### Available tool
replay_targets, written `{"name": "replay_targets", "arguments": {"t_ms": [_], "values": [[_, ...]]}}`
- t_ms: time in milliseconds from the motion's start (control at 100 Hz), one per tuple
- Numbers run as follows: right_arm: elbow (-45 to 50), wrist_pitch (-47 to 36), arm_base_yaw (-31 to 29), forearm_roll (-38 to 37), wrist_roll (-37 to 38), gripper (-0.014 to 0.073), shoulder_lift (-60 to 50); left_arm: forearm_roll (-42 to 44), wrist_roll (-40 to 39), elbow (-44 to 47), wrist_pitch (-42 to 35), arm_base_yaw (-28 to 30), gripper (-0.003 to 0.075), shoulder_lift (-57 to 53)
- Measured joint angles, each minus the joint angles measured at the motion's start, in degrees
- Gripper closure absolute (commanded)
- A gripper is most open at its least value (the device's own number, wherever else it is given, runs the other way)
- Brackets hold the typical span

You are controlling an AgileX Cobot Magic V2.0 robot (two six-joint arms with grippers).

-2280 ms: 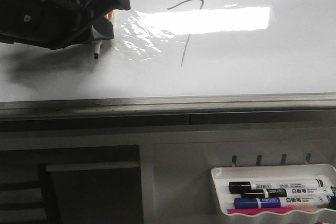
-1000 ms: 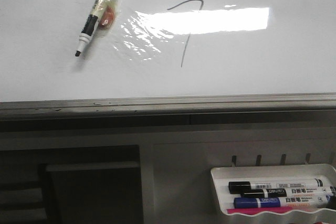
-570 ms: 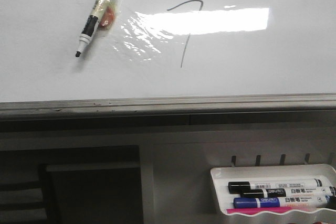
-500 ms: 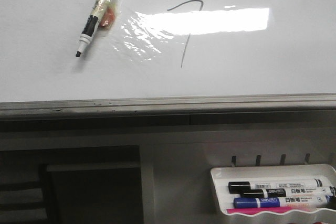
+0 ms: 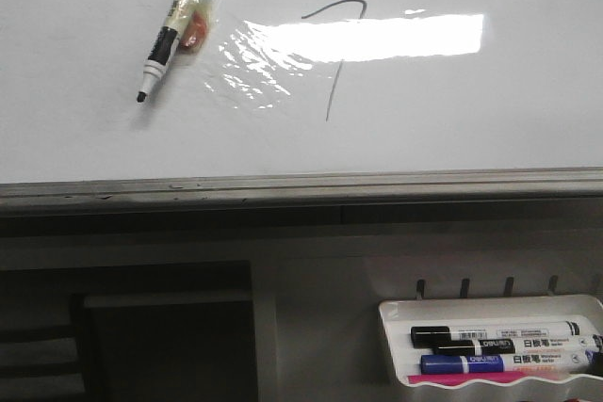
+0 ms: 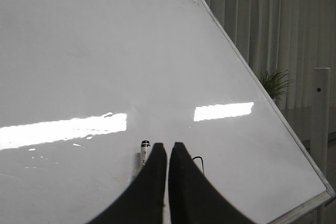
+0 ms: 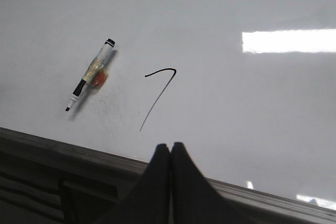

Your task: Write number 7 on whiteboard

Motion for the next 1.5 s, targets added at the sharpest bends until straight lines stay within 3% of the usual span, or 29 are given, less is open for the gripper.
{"name": "replay_targets", "arguments": {"t_ms": [640, 770, 860, 1000, 1220, 1500], "values": [[0.0, 0.0, 0.0, 0.1, 0.0, 0.0658, 0.0, -0.1, 0.0, 0.0, 0.0, 0.0, 0.0741, 0.0], [0.0, 0.0, 0.0, 0.1, -0.1, 0.0658, 0.0, 6.6, -0.8, 0.2, 0.1, 0.7, 0.0741, 0.0], [0.0, 0.0, 0.0, 0.1, -0.1, 0.0658, 0.0, 13.1, -5.0, 0.1, 1.4, 4.1, 0.0741, 0.2], [0.0, 0.0, 0.0, 0.1, -0.1, 0.0658, 0.0, 23.4, -15.4, 1.0, 4.3, 14.5, 0.0741, 1.3], [0.1, 0.0, 0.0, 0.1, -0.1, 0.0658, 0.0, 30.8, -26.8, 7.0, 5.8, 30.9, 0.0741, 0.0], [0.1, 0.0, 0.0, 0.1, -0.1, 0.0658, 0.0, 33.8, -29.7, 11.5, 7.3, 35.9, 0.0741, -2.3]]}}
